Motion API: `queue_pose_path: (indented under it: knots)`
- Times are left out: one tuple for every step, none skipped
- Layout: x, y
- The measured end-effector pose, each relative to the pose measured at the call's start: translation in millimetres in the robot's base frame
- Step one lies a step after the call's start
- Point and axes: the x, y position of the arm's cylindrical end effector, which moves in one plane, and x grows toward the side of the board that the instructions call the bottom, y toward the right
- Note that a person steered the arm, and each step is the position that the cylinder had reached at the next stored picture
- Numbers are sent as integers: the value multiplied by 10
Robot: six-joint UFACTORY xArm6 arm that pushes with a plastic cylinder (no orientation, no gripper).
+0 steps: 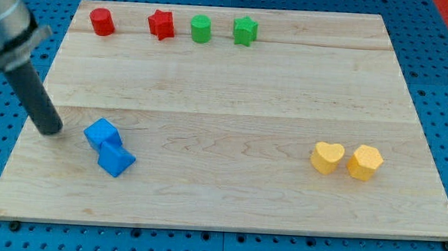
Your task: Place the blue cube towards the bottom of the red star
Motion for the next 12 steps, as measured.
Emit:
queue_pose_path:
  knots:
    - [300,411]
    - [-132,555]
    - [-756,553]
    - [-1058,626]
    - [-1058,683]
    - [-646,589]
    - [-544,964]
    - [-917,1204]
    - [-1398,1070]
    - [-1142,1174]
    - [-1207,668]
    - [-1437,102]
